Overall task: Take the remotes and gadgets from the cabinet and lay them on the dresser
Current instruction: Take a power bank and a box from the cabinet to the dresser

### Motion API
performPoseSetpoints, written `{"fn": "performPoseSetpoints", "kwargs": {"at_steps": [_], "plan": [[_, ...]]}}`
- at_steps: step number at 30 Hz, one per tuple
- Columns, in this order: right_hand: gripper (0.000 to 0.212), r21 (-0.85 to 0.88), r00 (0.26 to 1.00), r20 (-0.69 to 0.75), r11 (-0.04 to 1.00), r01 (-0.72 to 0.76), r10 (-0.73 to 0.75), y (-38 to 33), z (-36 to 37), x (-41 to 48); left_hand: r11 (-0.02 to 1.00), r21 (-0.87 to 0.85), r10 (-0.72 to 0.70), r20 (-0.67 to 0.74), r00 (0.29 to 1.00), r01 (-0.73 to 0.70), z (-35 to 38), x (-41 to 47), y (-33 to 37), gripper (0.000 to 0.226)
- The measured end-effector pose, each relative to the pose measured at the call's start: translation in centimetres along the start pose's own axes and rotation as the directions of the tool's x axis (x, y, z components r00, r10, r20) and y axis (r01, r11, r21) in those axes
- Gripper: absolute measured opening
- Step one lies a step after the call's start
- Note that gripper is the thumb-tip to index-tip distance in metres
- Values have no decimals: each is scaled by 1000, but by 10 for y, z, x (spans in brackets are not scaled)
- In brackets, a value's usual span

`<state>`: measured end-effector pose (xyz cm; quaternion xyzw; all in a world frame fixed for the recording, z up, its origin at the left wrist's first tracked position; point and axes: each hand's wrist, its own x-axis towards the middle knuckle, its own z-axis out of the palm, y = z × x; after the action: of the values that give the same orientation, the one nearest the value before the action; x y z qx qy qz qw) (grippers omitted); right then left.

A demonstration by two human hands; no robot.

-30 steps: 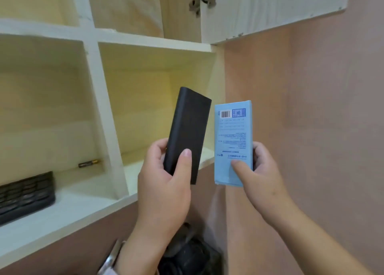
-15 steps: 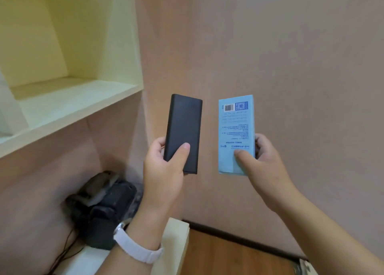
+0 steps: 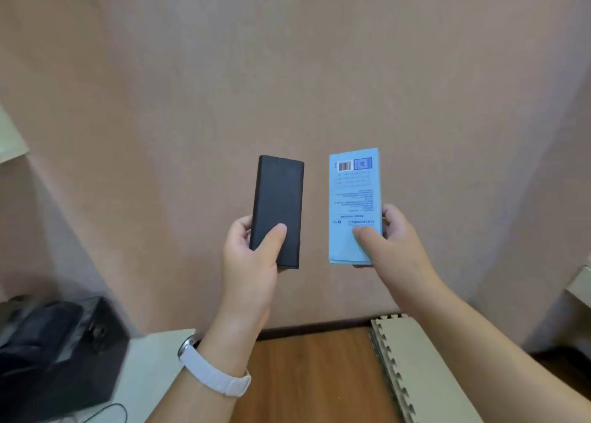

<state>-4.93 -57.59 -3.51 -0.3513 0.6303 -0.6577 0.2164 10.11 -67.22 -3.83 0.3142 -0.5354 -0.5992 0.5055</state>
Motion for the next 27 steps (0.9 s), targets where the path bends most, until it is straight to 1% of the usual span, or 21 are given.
{"fn": "performPoseSetpoints", "kwargs": {"at_steps": [5, 8, 11, 13, 16, 20, 23, 27], "plan": [[15, -1, 983, -175, 998, -60, 59, 8, -134, -57, 998, 59, -39, 214, 976, 27, 107, -75, -19, 26], [17, 29, 946, -312, 996, -82, 86, 16, -209, -95, 997, 65, -66, 327, 943, 48, 169, -120, -33, 26], [19, 51, 892, -438, 994, -101, 113, 19, -280, -138, 993, 58, -117, 449, 886, 102, 229, -168, -44, 23], [20, 59, 848, -517, 993, -103, 118, 19, -323, -166, 989, 66, -146, 531, 835, 130, 265, -201, -51, 21], [22, 71, 763, -634, 992, -101, 123, 19, -377, -207, 984, 104, -180, 627, 758, 148, 313, -242, -64, 20], [25, 94, 649, -750, 992, -86, 127, 25, -431, -253, 980, 133, -198, 739, 644, 149, 367, -287, -83, 17], [26, 90, 568, -810, 988, -123, 144, 35, -461, -272, 976, 150, -214, 797, 565, 157, 403, -309, -96, 16], [29, 90, 477, -864, 982, -166, 160, 46, -495, -281, 968, 188, -248, 836, 490, 169, 451, -323, -123, 19]]}}
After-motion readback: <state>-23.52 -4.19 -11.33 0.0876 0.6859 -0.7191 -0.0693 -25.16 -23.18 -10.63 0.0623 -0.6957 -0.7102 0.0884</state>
